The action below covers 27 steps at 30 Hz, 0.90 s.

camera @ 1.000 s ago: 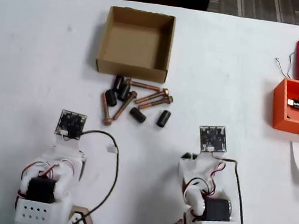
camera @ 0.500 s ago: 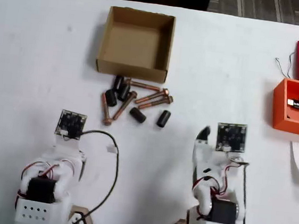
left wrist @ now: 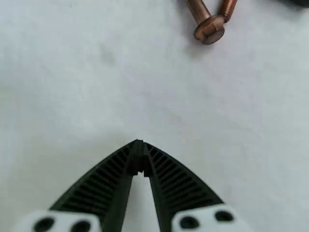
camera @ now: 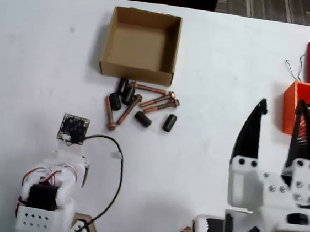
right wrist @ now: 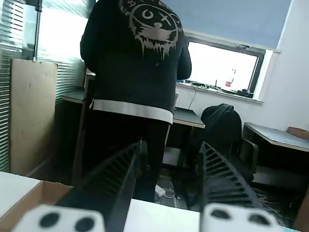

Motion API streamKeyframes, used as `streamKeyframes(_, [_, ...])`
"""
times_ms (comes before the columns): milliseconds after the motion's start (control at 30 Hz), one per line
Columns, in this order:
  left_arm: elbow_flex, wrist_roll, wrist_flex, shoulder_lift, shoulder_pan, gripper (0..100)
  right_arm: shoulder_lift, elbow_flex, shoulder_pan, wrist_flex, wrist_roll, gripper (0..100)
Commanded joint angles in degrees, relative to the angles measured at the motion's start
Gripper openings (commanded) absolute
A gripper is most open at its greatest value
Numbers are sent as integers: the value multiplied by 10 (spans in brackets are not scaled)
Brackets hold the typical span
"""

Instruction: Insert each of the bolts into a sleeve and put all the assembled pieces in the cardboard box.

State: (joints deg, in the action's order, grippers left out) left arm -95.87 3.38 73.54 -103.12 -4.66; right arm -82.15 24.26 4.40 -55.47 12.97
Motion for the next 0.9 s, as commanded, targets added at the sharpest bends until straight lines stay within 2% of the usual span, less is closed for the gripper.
streamKeyframes(0, [-11, -1, 2, -15, 5, 26, 169, -200, 25, -86, 8, 173])
streamKeyframes(133, [-11, -1, 2, -15, 5, 26, 306, -302, 47, -179, 7, 173])
streamKeyframes(333, [-11, -1, 2, -15, 5, 26, 464, -239, 95, -212, -3, 173])
streamKeyframes(400, [-11, -1, 2, -15, 5, 26, 514, -219, 103, -228, -55, 173])
streamKeyframes(600, [-11, -1, 2, -15, 5, 26, 666, -201, 125, -237, -276, 176])
streamKeyframes(733, [-11, -1, 2, -15, 5, 26, 743, -200, 163, -247, -281, 176])
streamKeyframes(867, [-11, -1, 2, -15, 5, 26, 831, -202, 160, -219, -281, 176])
